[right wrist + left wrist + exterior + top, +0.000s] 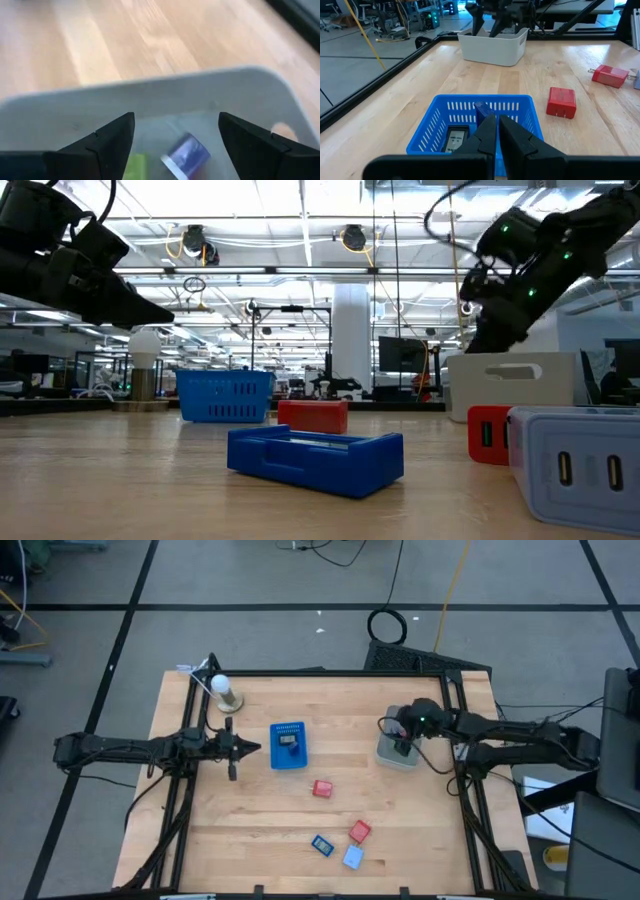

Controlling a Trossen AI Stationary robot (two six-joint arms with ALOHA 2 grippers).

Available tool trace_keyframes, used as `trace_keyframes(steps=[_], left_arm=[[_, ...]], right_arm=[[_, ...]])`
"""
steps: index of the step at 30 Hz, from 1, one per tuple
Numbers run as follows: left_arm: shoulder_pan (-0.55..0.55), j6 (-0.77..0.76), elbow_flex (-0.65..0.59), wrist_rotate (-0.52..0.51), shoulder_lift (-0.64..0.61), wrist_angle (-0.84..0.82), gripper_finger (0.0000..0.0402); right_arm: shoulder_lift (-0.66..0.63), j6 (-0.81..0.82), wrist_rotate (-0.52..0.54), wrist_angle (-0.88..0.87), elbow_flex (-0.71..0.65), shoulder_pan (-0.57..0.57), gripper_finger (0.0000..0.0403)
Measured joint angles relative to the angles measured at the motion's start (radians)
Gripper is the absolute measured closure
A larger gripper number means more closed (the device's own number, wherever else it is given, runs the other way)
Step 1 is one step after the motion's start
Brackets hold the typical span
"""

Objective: Pick & Place Office items
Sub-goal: Put the top red charger adapter into the white bin

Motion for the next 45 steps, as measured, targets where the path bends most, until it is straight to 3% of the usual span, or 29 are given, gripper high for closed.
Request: trace_keyframes(steps=[8, 12, 16, 24, 34, 45], left_arm=[[0.0, 0.0, 0.0, 0.0, 0.0, 0.0, 0.0378], [0.0, 0.0, 0.0, 0.0, 0.0, 0.0, 0.0378], [0.0, 0.0, 0.0, 0.0, 0.0, 0.0, 0.0378], [0.0, 0.001, 0.0, 0.0, 0.0, -0.001, 0.0378], [0.0, -0.002, 0.0, 0.0, 0.0, -0.014, 0.0378], [0.0, -0.015, 0.0, -0.002, 0.0, -0.032, 0.0378]], right_arm=[[-0.287, 0.05, -0.178, 0.002, 0.0, 0.0, 0.0136], [-0.439, 0.073, -0.178, 0.034, -0.009, 0.015, 0.0162], [-0.584, 0.066, -0.178, 0.131, -0.061, 0.042, 0.0222], [-0.807, 0.067, -0.151, 0.247, -0.207, 0.048, 0.039], [-0.969, 0.04, -0.184, 0.259, -0.319, 0.048, 0.04], [-0.971, 0.053, -0.235, 0.351, -0.431, 0.048, 0.0402]])
